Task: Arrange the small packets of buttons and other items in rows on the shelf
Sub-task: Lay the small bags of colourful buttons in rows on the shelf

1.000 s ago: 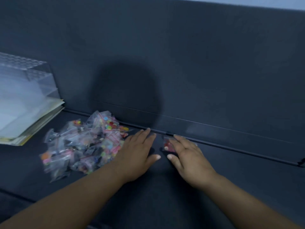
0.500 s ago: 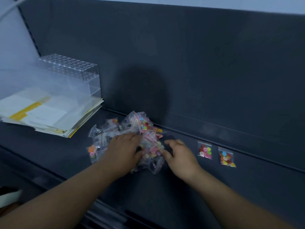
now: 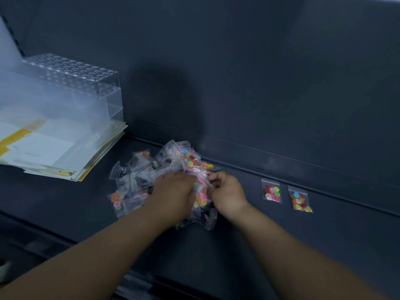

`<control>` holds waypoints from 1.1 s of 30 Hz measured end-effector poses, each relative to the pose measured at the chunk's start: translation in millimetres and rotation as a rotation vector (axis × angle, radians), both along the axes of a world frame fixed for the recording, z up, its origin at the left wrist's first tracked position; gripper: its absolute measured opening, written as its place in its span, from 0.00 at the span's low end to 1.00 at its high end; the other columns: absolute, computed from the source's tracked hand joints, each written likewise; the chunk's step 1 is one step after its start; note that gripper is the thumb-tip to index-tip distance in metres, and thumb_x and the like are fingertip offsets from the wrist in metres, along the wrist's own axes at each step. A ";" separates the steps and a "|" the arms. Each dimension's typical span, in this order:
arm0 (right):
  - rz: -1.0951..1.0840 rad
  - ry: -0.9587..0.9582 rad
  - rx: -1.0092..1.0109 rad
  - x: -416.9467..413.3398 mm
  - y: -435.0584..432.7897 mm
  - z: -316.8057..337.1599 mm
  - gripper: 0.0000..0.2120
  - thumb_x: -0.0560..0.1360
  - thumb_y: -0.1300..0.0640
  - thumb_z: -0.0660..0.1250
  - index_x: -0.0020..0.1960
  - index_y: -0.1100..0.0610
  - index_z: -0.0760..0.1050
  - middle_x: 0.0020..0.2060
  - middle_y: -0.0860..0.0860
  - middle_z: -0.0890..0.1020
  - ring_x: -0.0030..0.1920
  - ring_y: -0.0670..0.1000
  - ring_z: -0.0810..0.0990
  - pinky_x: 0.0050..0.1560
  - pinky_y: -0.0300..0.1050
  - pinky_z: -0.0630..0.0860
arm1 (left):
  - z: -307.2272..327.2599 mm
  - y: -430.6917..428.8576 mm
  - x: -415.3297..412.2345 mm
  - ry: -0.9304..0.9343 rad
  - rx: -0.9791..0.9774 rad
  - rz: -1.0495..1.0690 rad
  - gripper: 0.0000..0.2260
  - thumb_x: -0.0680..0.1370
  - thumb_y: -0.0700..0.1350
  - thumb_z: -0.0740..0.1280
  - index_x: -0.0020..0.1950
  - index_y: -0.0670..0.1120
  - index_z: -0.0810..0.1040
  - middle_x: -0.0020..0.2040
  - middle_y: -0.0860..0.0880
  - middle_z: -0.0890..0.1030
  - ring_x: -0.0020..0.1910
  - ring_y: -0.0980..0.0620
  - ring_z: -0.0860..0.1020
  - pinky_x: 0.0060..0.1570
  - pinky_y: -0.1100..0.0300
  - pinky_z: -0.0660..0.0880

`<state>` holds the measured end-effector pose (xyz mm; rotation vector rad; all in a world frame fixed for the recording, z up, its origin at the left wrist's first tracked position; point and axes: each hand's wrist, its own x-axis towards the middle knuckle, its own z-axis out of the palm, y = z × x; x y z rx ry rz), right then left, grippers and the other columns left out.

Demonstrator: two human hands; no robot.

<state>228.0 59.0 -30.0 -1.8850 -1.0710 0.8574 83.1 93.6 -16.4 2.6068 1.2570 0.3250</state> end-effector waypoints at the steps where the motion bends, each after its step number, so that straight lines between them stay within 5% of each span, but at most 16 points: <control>1: -0.026 0.045 0.033 -0.4 0.2 0.3 0.10 0.71 0.66 0.69 0.40 0.52 0.75 0.35 0.47 0.77 0.36 0.47 0.76 0.43 0.45 0.77 | 1.4 0.3 1.0 -0.020 -0.003 0.003 0.18 0.78 0.50 0.61 0.68 0.53 0.70 0.65 0.52 0.74 0.66 0.49 0.68 0.65 0.55 0.60; 10: -0.019 0.256 0.229 5.8 -12.5 16.4 0.14 0.73 0.72 0.65 0.35 0.56 0.74 0.30 0.48 0.76 0.30 0.43 0.72 0.35 0.34 0.71 | 18.2 6.9 14.2 -0.175 -0.135 0.063 0.27 0.74 0.46 0.67 0.72 0.53 0.65 0.53 0.48 0.79 0.53 0.46 0.76 0.55 0.53 0.73; 15: -0.047 0.318 0.250 15.6 -19.5 24.0 0.13 0.74 0.71 0.64 0.36 0.56 0.74 0.31 0.50 0.76 0.32 0.47 0.72 0.36 0.36 0.72 | 20.4 10.9 23.8 -0.256 -0.283 0.135 0.06 0.73 0.40 0.66 0.45 0.51 0.77 0.38 0.51 0.78 0.40 0.48 0.78 0.43 0.52 0.77; 20: -0.101 0.360 0.242 27.5 -28.5 27.6 0.13 0.74 0.71 0.64 0.37 0.55 0.74 0.32 0.49 0.76 0.33 0.47 0.74 0.37 0.38 0.74 | 28.4 9.2 34.3 -0.312 -0.365 0.096 0.09 0.74 0.38 0.65 0.35 0.47 0.73 0.31 0.51 0.74 0.32 0.51 0.75 0.34 0.56 0.72; 25: -0.011 0.346 0.193 37.0 -38.9 26.5 0.12 0.74 0.69 0.66 0.43 0.52 0.77 0.39 0.49 0.79 0.40 0.47 0.77 0.46 0.39 0.75 | 39.3 5.0 46.1 -0.425 -0.476 0.071 0.12 0.75 0.34 0.62 0.38 0.48 0.78 0.32 0.50 0.77 0.28 0.55 0.73 0.29 0.62 0.70; 29: -0.015 0.213 0.175 46.2 -45.7 29.4 0.09 0.74 0.64 0.68 0.37 0.54 0.75 0.36 0.52 0.78 0.36 0.47 0.74 0.38 0.35 0.73 | 43.5 -2.0 55.8 -0.504 -0.496 0.076 0.14 0.76 0.33 0.64 0.39 0.52 0.77 0.34 0.53 0.78 0.28 0.60 0.75 0.27 0.67 0.70; 33: -0.045 0.276 0.184 54.1 -53.0 33.4 0.12 0.75 0.64 0.67 0.35 0.54 0.73 0.31 0.51 0.76 0.32 0.47 0.72 0.33 0.38 0.71 | 45.7 -8.1 66.4 -0.580 -0.521 0.088 0.10 0.75 0.35 0.66 0.39 0.50 0.78 0.32 0.51 0.77 0.30 0.55 0.74 0.30 0.62 0.72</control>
